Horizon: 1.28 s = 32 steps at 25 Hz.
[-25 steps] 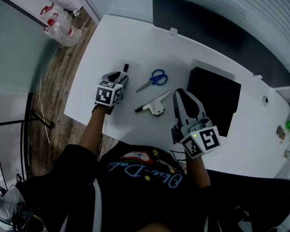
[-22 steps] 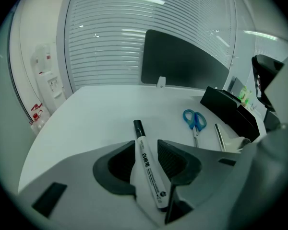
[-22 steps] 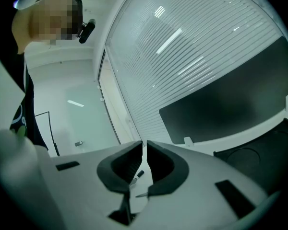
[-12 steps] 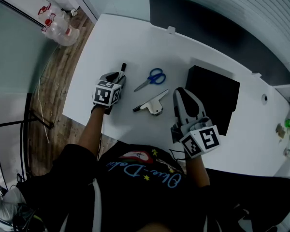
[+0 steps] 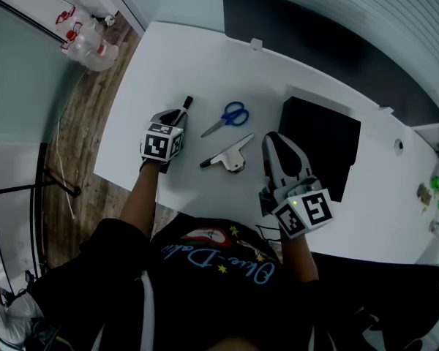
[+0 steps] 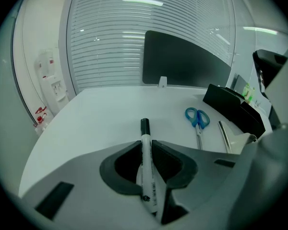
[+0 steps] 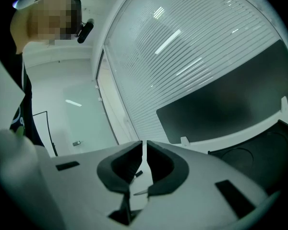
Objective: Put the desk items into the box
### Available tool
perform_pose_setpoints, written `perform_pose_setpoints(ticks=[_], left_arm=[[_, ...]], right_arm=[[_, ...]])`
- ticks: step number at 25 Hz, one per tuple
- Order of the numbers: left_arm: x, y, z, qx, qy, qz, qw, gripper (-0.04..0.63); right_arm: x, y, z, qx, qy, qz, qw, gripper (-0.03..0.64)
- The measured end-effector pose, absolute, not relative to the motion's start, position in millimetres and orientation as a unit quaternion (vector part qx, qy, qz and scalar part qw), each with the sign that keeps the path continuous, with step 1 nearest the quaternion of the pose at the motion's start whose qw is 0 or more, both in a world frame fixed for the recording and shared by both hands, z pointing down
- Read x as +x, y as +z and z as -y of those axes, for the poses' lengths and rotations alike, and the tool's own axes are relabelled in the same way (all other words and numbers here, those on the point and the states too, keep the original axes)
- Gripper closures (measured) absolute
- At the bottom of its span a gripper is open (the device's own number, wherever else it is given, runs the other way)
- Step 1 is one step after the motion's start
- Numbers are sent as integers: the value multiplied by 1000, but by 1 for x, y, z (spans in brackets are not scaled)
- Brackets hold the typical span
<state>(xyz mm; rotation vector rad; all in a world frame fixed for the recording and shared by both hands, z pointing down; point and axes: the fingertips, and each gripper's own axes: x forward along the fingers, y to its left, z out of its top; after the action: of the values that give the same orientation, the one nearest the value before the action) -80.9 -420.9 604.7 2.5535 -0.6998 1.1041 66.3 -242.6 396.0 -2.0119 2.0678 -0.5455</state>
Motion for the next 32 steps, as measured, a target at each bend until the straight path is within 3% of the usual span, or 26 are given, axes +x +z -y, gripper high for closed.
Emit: perform_pose_setpoints(ticks=[32], left_arm=[[-68, 485, 386, 930, 248, 253, 95, 522]], right_arm=[[55, 381, 216, -669, -161, -718, 102, 595]])
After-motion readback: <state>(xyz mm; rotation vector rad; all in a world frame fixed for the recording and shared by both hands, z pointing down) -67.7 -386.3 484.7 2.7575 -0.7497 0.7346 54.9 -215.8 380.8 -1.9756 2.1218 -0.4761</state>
